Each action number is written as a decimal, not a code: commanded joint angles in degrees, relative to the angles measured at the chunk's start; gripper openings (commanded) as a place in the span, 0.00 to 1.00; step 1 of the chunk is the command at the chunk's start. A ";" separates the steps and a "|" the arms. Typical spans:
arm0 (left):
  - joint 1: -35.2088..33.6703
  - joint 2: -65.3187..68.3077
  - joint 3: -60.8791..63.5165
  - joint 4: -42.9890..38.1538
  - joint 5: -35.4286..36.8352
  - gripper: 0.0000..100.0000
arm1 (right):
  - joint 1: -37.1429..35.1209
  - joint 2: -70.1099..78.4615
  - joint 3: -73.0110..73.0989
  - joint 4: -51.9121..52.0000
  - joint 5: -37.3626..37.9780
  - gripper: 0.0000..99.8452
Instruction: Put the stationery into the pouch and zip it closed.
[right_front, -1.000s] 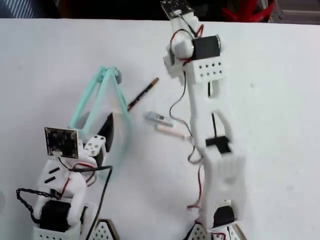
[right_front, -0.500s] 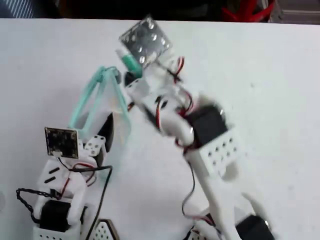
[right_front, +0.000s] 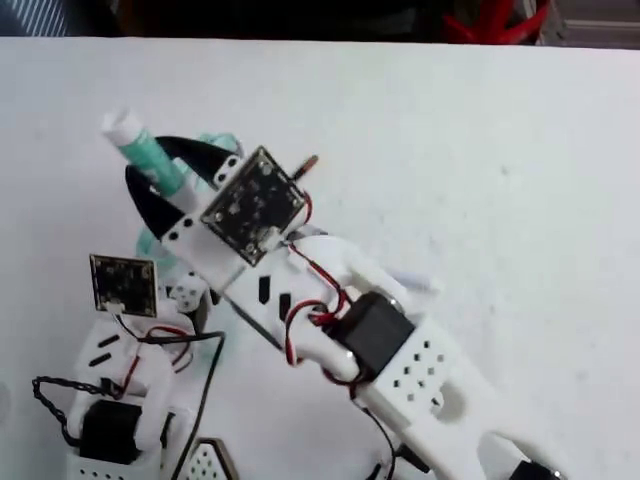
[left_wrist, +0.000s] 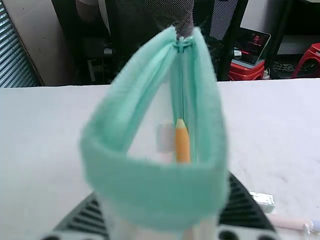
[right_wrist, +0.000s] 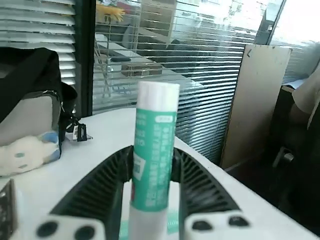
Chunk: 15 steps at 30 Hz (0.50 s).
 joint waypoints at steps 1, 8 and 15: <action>0.13 0.13 -1.32 -0.97 0.44 0.19 | 2.33 -1.45 4.04 -5.67 -5.54 0.02; 0.04 0.13 -1.32 -0.70 0.44 0.24 | 3.91 -1.36 11.16 -14.73 -6.42 0.02; 0.04 0.13 -1.93 0.62 0.44 0.24 | 3.82 4.88 6.33 -15.16 -6.42 0.02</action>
